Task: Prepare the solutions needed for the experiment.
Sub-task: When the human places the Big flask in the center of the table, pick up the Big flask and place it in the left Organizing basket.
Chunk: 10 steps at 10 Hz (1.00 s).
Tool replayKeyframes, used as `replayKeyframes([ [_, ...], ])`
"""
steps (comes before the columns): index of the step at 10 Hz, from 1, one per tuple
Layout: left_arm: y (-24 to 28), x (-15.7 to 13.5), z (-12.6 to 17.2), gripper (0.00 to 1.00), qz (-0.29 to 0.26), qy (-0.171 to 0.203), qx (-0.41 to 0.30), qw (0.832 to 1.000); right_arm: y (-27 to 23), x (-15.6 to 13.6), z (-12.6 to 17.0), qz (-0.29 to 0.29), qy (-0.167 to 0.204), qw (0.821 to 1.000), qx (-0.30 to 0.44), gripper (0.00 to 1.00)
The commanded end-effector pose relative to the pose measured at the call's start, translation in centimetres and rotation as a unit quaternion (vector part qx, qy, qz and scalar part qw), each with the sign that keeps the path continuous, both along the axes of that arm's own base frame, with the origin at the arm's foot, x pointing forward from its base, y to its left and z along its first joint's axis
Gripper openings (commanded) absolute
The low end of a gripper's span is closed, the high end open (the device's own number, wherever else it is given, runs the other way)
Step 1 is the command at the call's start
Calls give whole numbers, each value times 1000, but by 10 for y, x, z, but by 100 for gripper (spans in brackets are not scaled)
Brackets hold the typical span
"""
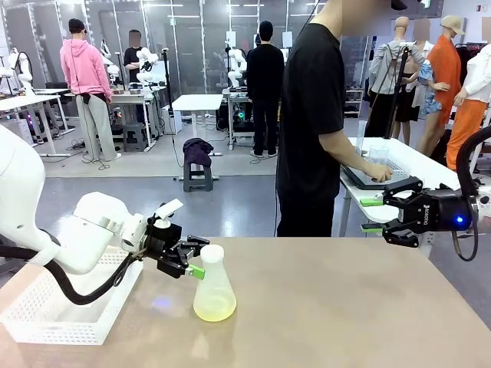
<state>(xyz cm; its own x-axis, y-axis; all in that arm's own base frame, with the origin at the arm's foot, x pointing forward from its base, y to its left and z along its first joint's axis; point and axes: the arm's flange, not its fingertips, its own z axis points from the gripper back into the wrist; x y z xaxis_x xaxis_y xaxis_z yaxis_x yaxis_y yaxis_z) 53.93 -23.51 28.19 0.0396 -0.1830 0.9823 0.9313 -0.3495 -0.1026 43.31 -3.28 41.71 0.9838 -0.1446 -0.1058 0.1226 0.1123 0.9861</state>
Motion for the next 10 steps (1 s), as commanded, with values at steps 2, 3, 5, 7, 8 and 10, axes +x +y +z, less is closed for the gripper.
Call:
replayKeyframes([
  [2,-6,3,-9,100,-33,-6,-17,999,0,0,0,1,0,1000,2,55],
  [3,-9,2,-12,100,-37,-9,-20,999,0,0,0,1,0,1000,2,55],
  [5,-14,3,-18,100,-37,-15,-21,999,0,0,0,1,0,1000,2,55],
  [7,-22,8,-22,100,-41,-15,-24,999,0,0,0,1,0,1000,2,55],
  [8,-25,8,-23,100,-42,-13,-29,999,0,0,0,1,0,1000,2,55],
  [10,-29,8,-26,100,-46,-16,-30,998,0,0,0,1,0,1000,2,55],
])
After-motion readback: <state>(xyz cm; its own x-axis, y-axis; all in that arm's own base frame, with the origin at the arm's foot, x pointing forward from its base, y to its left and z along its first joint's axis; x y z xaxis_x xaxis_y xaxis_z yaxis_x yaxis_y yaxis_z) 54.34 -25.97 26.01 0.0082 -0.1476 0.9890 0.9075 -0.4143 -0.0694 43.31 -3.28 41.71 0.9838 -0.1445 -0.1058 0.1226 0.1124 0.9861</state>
